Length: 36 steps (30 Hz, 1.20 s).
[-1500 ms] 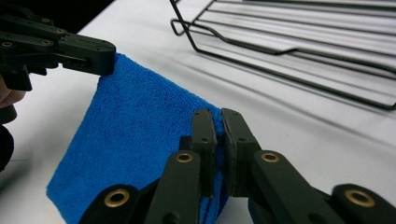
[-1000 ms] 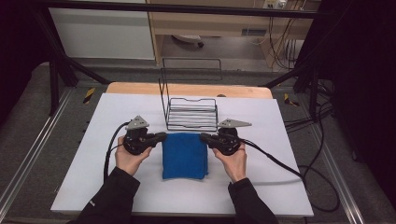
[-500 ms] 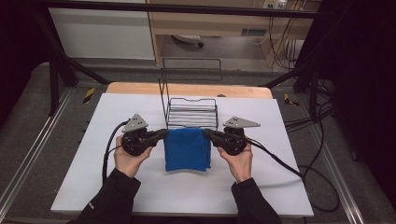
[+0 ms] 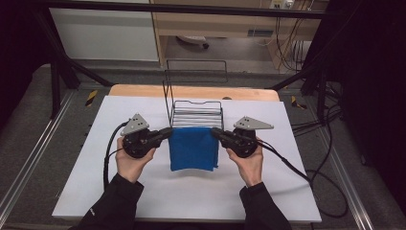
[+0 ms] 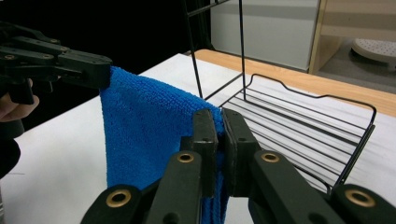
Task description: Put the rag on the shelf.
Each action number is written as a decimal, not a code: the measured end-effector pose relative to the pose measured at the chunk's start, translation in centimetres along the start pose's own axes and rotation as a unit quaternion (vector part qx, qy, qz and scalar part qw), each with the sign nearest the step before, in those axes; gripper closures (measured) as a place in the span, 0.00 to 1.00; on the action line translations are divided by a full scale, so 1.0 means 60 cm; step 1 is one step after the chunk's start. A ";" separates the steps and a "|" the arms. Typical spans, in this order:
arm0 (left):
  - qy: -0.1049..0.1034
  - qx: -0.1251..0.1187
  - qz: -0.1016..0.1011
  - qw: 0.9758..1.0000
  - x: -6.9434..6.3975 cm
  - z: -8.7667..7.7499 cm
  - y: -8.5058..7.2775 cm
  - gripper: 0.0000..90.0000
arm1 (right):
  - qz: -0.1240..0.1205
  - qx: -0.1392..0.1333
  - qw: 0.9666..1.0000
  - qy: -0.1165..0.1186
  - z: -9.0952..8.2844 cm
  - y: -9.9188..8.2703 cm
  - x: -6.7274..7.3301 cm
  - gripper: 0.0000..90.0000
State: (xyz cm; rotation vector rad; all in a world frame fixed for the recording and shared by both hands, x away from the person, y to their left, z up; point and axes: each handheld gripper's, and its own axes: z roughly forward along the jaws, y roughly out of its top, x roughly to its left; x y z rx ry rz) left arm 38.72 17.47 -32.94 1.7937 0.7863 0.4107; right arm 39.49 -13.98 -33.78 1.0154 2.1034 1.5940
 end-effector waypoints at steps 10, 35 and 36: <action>0.002 -0.021 0.003 1.000 -0.007 -0.002 0.019 0.97 | -0.010 -0.024 1.000 0.001 -0.018 0.020 0.007 0.95; 0.023 -0.101 0.011 0.995 -0.003 -0.007 0.090 0.97 | -0.048 -0.100 0.993 -0.038 -0.035 0.096 0.019 0.95; 0.024 -0.103 0.012 0.994 -0.003 -0.008 0.094 0.97 | -0.049 -0.103 0.993 -0.040 -0.036 0.100 0.020 0.95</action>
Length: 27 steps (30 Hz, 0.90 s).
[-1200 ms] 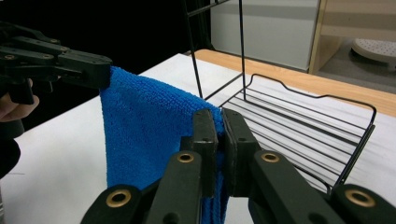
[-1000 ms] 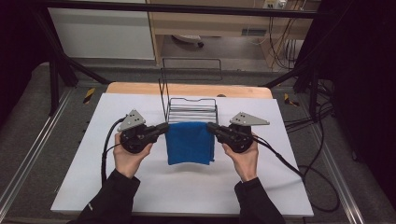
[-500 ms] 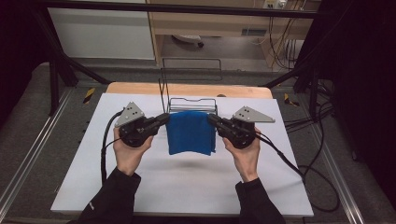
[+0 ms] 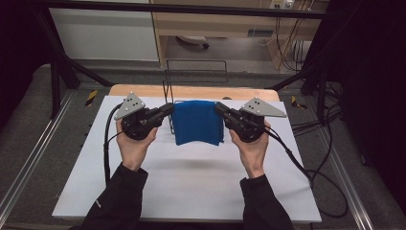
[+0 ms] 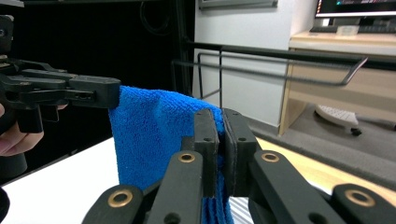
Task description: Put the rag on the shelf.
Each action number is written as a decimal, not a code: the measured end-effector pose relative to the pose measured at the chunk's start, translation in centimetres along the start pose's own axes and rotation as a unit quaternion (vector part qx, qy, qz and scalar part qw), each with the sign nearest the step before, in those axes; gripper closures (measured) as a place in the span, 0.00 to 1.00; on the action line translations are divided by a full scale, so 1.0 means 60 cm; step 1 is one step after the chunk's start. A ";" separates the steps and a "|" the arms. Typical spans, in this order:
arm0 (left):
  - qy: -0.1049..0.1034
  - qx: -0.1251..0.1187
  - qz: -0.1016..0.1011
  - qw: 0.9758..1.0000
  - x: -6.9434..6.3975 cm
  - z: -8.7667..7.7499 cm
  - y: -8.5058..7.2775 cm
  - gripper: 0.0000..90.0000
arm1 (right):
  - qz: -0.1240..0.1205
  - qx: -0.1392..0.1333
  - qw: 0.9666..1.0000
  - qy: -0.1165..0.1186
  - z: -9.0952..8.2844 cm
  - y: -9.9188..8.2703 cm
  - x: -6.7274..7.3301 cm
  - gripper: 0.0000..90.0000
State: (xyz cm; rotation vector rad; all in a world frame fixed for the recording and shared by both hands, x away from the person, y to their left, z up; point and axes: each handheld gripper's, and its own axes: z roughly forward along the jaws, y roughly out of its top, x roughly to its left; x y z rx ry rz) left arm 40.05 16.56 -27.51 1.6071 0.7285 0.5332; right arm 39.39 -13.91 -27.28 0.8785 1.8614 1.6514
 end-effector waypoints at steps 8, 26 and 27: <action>0.006 -0.015 0.004 1.000 0.005 0.003 0.026 0.97 | -0.011 -0.016 1.000 -0.010 0.001 0.030 0.000 0.95; 0.020 -0.039 0.010 0.999 0.017 0.013 0.066 0.97 | -0.029 -0.040 0.999 -0.023 0.009 0.075 0.001 0.95; 0.020 -0.041 0.010 0.999 0.017 0.013 0.068 0.97 | -0.030 -0.043 0.998 -0.023 0.010 0.078 0.000 0.95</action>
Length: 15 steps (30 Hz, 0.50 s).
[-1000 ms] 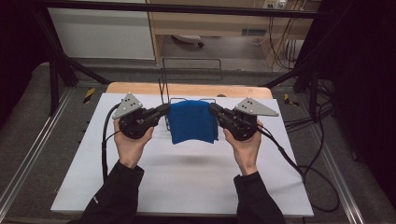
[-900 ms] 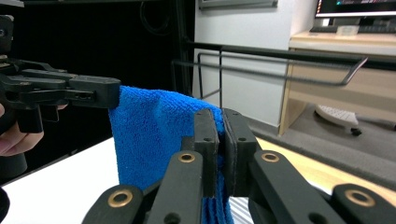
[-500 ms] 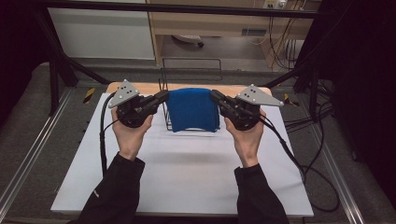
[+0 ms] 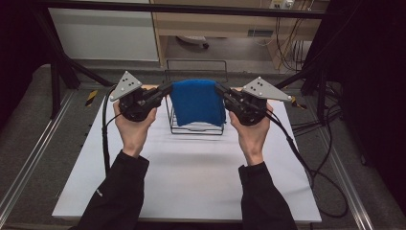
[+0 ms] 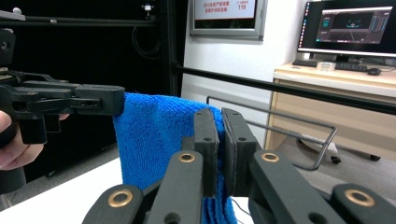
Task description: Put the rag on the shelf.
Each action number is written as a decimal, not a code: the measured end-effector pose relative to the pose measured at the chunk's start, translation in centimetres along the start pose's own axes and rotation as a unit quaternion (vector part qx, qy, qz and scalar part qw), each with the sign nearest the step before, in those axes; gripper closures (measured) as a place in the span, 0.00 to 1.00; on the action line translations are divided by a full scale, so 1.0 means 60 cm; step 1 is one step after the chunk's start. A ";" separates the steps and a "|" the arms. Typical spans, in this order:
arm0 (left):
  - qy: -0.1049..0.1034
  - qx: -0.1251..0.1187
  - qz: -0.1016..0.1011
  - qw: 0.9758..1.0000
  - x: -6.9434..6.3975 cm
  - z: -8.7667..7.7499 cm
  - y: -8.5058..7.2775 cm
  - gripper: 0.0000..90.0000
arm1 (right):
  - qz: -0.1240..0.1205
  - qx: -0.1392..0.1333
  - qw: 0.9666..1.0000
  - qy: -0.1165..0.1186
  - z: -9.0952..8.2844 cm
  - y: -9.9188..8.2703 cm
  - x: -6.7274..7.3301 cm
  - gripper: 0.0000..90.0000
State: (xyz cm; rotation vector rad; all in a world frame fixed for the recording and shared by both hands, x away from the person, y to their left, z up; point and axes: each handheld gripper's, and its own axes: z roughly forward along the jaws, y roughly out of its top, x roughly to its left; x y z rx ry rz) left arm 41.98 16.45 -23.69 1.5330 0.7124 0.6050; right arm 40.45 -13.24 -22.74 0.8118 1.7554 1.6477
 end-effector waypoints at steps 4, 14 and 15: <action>0.004 -0.005 0.002 1.000 0.002 0.003 0.012 0.97 | -0.001 -0.006 1.000 -0.005 0.003 0.009 0.000 0.95; 0.011 -0.022 0.011 1.000 0.006 0.008 0.040 0.97 | -0.004 -0.026 1.000 -0.014 0.010 0.028 -0.003 0.95; 0.012 -0.023 0.010 1.000 0.006 0.009 0.042 0.97 | -0.004 -0.028 1.000 -0.014 0.011 0.030 -0.004 0.95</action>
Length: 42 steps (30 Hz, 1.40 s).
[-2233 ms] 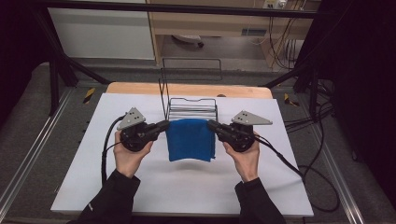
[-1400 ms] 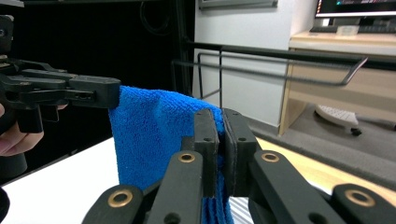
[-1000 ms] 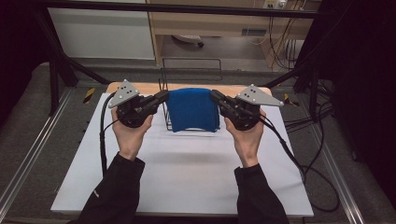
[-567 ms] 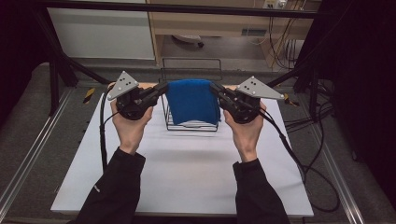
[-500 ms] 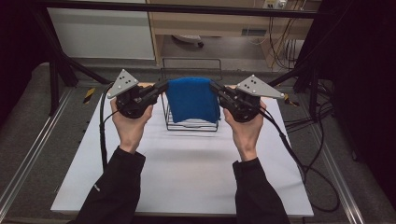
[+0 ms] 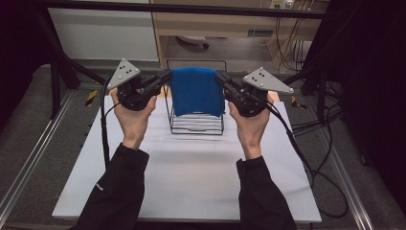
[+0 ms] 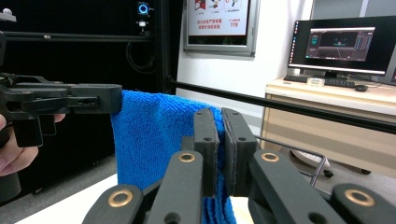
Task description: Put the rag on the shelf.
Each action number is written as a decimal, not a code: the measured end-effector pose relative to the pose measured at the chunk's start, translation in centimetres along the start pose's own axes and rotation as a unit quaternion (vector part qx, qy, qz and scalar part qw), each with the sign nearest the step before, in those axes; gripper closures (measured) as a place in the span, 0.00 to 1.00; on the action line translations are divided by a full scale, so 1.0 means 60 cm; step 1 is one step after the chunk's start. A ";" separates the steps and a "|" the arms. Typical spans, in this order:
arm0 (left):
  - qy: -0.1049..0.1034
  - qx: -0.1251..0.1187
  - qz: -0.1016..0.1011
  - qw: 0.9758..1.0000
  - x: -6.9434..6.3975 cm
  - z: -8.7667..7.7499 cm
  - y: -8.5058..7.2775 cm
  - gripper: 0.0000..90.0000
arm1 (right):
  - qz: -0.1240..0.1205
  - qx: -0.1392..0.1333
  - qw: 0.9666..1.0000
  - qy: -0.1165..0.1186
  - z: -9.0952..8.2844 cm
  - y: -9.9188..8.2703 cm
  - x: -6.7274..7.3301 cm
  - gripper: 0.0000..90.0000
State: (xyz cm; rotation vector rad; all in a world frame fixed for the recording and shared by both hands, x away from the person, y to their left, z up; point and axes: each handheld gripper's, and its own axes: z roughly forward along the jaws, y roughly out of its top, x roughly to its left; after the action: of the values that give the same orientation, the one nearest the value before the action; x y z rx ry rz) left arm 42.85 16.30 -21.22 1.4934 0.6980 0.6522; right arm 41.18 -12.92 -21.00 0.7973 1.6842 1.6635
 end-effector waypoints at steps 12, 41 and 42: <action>0.009 -0.010 0.011 1.000 0.009 0.001 0.033 0.97 | -0.018 -0.006 1.000 -0.006 0.017 0.026 -0.006 0.95; 0.028 -0.036 0.010 0.999 0.030 0.033 0.094 0.97 | -0.034 -0.025 0.999 -0.016 0.056 0.093 -0.034 0.96; 0.029 -0.038 0.008 0.999 0.030 0.034 0.097 0.97 | -0.036 -0.025 0.999 -0.016 0.057 0.094 -0.034 0.96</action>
State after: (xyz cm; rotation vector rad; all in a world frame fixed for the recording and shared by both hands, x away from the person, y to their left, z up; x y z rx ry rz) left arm 45.78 16.28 -15.54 1.4163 0.7000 0.7286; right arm 45.07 -12.33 -15.32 0.7275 1.6237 1.6286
